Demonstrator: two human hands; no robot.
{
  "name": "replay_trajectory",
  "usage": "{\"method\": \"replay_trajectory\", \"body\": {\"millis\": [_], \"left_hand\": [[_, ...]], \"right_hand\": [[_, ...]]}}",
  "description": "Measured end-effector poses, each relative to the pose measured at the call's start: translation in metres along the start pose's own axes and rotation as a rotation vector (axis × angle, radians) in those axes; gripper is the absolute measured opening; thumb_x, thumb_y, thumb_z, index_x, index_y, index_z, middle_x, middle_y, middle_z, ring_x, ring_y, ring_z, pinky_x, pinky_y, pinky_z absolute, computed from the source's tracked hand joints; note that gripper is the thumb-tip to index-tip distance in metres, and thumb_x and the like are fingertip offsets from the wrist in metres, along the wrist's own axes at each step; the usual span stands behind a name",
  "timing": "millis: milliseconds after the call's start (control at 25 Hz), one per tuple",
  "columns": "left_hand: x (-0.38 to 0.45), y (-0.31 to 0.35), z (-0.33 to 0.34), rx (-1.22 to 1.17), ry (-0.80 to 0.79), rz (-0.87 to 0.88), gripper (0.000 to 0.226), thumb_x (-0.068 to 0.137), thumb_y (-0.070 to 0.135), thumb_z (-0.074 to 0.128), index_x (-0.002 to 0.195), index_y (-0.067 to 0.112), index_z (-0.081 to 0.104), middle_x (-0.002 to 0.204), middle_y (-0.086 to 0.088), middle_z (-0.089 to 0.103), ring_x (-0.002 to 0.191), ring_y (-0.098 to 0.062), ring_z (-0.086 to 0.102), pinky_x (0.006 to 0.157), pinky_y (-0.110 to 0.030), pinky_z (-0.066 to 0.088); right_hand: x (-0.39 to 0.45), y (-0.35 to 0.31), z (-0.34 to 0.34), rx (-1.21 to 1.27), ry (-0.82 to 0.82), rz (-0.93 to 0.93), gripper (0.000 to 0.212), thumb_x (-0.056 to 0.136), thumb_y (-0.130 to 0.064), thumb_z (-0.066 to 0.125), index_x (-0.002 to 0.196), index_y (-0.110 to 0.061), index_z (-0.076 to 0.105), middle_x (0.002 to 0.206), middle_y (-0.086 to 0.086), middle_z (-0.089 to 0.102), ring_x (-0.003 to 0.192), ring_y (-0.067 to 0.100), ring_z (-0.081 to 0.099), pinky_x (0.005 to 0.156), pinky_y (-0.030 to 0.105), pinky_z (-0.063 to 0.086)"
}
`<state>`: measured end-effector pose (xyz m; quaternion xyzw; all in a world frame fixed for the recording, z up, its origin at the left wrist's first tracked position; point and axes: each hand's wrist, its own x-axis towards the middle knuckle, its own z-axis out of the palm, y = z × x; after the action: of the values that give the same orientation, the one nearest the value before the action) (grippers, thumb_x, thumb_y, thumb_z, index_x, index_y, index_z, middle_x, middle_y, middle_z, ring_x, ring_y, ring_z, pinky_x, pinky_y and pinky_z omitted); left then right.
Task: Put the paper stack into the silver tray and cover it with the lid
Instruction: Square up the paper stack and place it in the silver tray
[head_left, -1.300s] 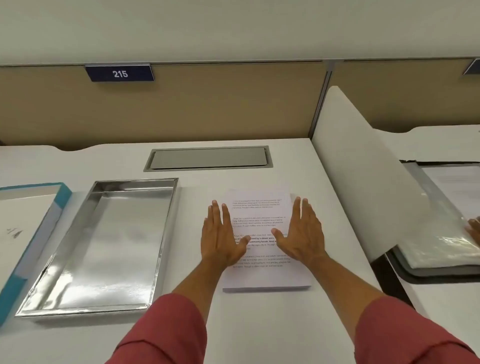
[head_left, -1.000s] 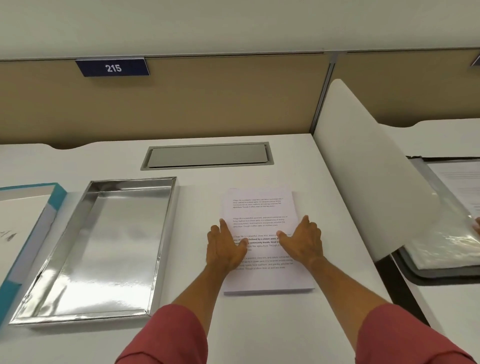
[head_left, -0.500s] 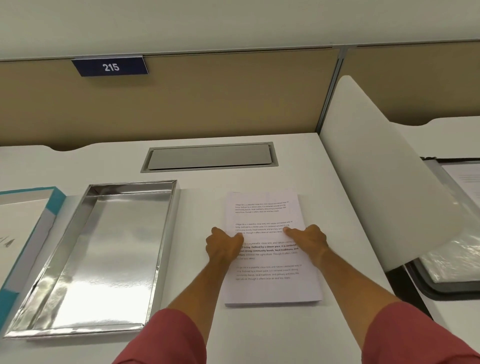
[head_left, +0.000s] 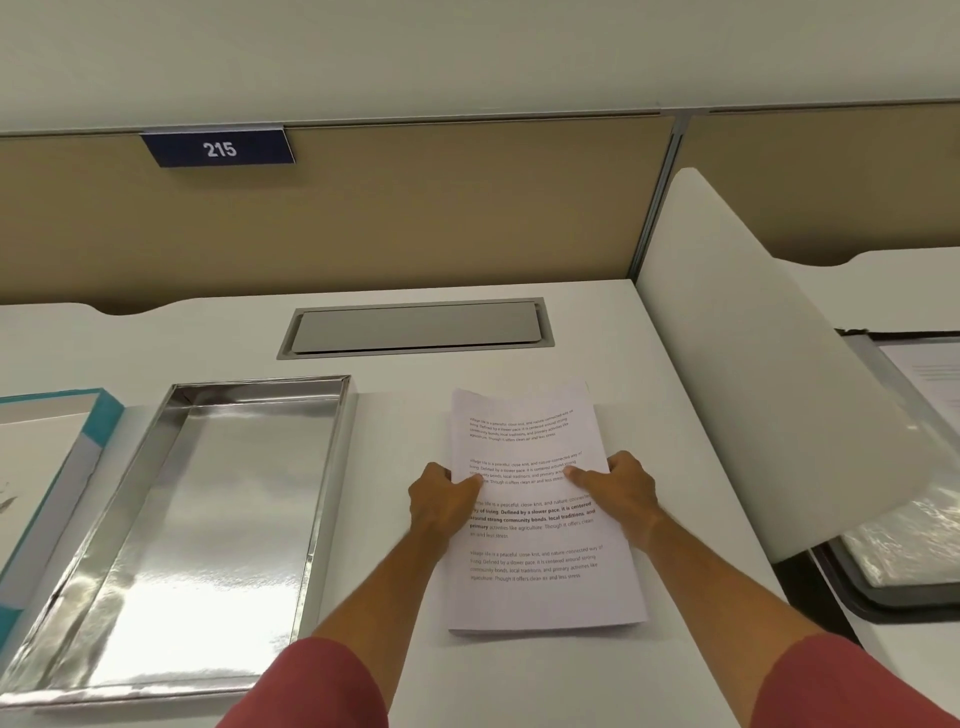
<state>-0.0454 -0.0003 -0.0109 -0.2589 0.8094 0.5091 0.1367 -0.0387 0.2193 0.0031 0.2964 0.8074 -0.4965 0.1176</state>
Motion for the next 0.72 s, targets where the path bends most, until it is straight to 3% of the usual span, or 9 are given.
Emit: {"method": "replay_trajectory", "body": {"millis": [240,400,600,720], "left_hand": [[0.003,-0.006,-0.003,-0.079,-0.034,-0.014,0.027,0.078,0.033,0.071,0.083,0.017,0.049,0.1,-0.008,0.067,0.084,-0.024,0.069,0.063,-0.033,0.056],[0.008,-0.009,-0.005,-0.087,-0.027,-0.021,0.028,0.077,0.033,0.073,0.083,0.015,0.053,0.096,-0.007,0.068,0.084,-0.024,0.069,0.069,-0.036,0.059],[0.012,-0.011,-0.007,-0.102,-0.038,-0.026,0.027,0.078,0.03,0.074,0.084,0.014,0.054,0.096,-0.006,0.067,0.079,-0.02,0.065,0.061,-0.029,0.052],[0.015,-0.013,-0.009,-0.143,-0.05,-0.055,0.023,0.08,0.026,0.071,0.093,0.014,0.056,0.103,-0.008,0.066,0.09,-0.025,0.066,0.075,-0.037,0.057]], "right_hand": [[0.004,0.001,-0.005,0.104,-0.045,0.006,0.04,0.075,-0.03,0.08,0.093,-0.007,0.052,0.103,0.014,0.069,0.09,0.031,0.069,0.077,0.044,0.06],[0.009,0.004,-0.002,0.191,-0.089,0.023,0.036,0.077,-0.027,0.078,0.083,-0.012,0.046,0.101,0.016,0.069,0.092,0.035,0.07,0.079,0.047,0.059],[0.016,0.008,-0.004,0.266,-0.087,0.033,0.028,0.08,-0.019,0.075,0.078,-0.011,0.048,0.091,0.016,0.069,0.081,0.034,0.069,0.076,0.047,0.058],[0.018,0.012,-0.009,0.303,-0.063,0.081,0.01,0.083,-0.013,0.064,0.078,-0.005,0.06,0.088,0.017,0.072,0.077,0.034,0.068,0.067,0.04,0.056]]}}
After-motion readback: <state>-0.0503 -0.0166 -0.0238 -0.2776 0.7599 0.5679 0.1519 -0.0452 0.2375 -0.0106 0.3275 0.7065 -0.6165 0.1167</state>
